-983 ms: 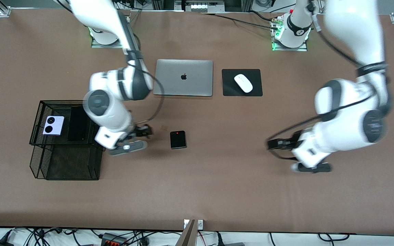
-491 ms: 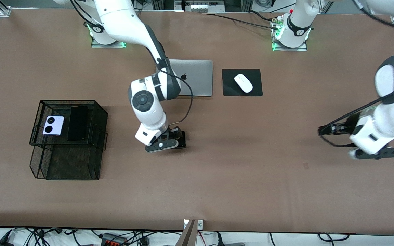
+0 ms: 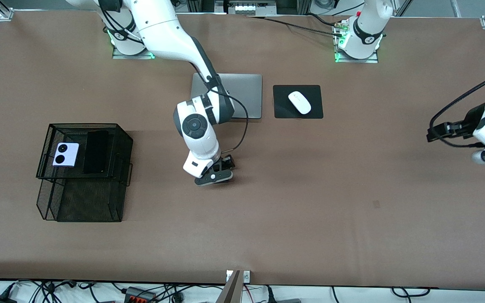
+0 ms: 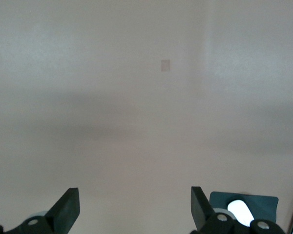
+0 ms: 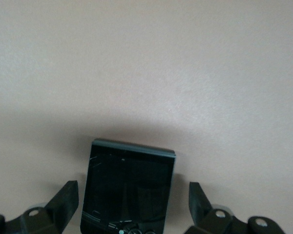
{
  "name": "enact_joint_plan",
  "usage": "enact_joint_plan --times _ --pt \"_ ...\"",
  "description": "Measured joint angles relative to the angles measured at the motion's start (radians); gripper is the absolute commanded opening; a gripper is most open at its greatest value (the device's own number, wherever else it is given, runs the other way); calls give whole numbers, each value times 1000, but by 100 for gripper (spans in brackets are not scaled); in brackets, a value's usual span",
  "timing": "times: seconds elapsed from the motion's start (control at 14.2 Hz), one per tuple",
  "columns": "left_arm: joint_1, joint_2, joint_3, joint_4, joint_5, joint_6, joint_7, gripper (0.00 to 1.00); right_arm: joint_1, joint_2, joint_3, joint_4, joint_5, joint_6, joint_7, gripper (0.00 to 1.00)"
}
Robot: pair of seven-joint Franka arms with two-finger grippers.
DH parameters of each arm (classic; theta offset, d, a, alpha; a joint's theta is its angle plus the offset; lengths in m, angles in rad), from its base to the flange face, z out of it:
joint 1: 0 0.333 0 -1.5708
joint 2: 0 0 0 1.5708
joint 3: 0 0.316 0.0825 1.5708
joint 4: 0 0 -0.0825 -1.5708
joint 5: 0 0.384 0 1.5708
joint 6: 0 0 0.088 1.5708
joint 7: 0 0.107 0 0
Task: Place phones with both arms
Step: 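Grasp the flip phone with the right gripper while the left gripper withdraws, then carry the flip phone over the basket with the right gripper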
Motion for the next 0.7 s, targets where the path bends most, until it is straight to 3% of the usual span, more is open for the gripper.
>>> enact_joint_plan --times 0.35,0.63,0.7 --pt "107 -19 -125 -55 29 4 -3 100 4 21 14 0 0 29 30 100" --pt "116 -20 -175 -59 29 20 -32 100 4 34 14 0 0 42 32 100" --pt "116 -25 -184 -68 29 32 -33 100 4 35 14 0 0 42 33 89"
